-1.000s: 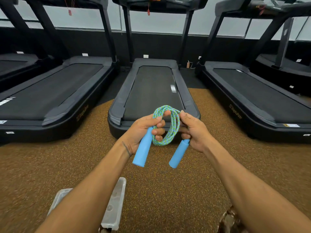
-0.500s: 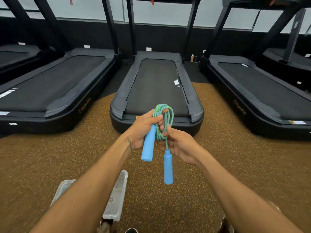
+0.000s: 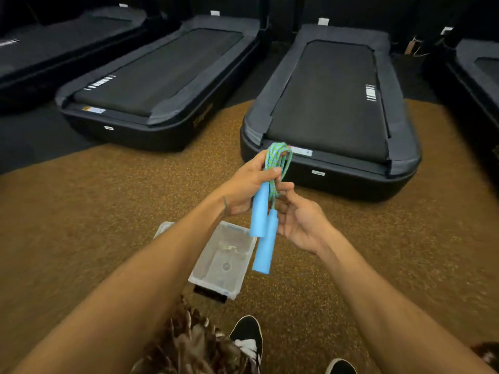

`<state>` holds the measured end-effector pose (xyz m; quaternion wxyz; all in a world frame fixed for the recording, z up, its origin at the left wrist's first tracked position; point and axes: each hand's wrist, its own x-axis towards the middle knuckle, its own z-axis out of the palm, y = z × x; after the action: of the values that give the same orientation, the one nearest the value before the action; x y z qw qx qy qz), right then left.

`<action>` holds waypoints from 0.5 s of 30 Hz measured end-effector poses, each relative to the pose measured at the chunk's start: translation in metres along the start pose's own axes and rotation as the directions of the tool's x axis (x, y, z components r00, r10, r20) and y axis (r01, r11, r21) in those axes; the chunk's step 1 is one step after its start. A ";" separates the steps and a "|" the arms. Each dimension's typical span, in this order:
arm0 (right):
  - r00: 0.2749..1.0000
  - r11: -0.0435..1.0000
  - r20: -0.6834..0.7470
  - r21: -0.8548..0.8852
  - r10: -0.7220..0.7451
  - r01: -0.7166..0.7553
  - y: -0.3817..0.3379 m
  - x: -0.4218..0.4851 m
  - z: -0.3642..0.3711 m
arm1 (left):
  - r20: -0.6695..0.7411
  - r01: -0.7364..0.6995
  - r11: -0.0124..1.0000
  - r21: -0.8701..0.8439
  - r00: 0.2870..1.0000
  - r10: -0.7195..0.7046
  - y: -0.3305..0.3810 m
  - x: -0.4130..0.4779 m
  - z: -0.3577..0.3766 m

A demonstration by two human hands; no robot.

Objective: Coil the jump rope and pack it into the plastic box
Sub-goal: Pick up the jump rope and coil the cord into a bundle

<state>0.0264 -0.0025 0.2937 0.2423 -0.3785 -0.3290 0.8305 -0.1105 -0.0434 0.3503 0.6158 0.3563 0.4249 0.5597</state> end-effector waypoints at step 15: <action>0.992 0.989 0.054 0.088 0.115 -0.119 0.044 0.102 0.072 | -0.304 0.058 0.998 0.038 0.952 -0.044 -0.012 -0.002 -0.129</action>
<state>-0.0976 0.0088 0.2494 0.2020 -0.3652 -0.2737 0.8666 -0.2245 -0.0513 0.2895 0.5491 0.2694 0.5364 0.5816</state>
